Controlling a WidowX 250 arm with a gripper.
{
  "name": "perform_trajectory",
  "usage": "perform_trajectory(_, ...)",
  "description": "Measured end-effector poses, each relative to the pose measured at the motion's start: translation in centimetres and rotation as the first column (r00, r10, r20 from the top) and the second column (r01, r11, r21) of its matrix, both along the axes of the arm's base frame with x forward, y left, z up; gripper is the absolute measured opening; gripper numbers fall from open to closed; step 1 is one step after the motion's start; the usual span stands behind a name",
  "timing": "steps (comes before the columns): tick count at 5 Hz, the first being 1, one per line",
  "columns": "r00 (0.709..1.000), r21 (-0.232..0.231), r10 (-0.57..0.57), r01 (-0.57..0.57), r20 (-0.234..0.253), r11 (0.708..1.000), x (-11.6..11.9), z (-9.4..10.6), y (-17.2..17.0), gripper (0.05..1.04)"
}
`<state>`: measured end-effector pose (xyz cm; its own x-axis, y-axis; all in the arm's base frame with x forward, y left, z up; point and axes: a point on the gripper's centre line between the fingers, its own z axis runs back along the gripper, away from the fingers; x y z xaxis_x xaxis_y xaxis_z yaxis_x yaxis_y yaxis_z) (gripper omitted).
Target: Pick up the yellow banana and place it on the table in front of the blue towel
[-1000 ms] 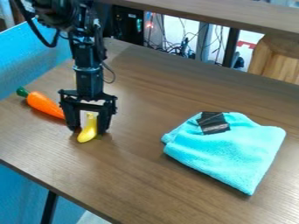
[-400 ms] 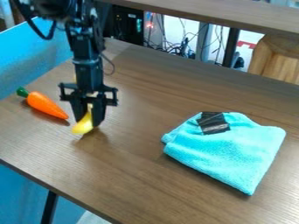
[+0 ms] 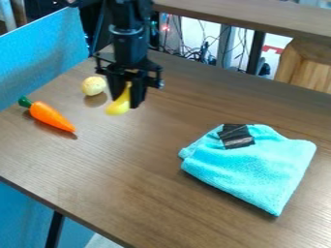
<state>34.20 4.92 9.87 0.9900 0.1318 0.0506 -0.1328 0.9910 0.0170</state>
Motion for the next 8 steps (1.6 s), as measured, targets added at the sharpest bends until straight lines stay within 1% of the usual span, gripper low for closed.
perform_trajectory(1,0.99,0.0,-0.138,0.138,-0.009,0.99,-1.3,0.6,-4.8,0.436)
perform_trajectory(2,0.967,-0.008,-0.253,0.253,-0.039,0.967,-2.4,0.4,-8.5,0.436)
perform_trajectory(3,0.932,-0.022,-0.354,0.353,-0.081,0.935,-4.3,-0.3,-12.0,0.436)
perform_trajectory(4,0.899,-0.034,-0.426,0.424,-0.105,0.905,-6.0,-0.8,-14.8,0.436)
perform_trajectory(5,0.862,-0.038,-0.484,0.484,-0.152,0.874,-7.2,-2.5,-16.7,0.436)
perform_trajectory(6,0.818,-0.05,-0.537,0.539,-0.205,0.841,-7.9,-5.0,-18.2,0.436)
perform_trajectory(7,0.783,-0.061,-0.564,0.57,-0.264,0.819,-8.3,-7.0,-19.2,0.436)
perform_trajectory(8,0.766,-0.059,-0.579,0.588,-0.278,0.806,-7.7,-7.8,-19.8,0.436)
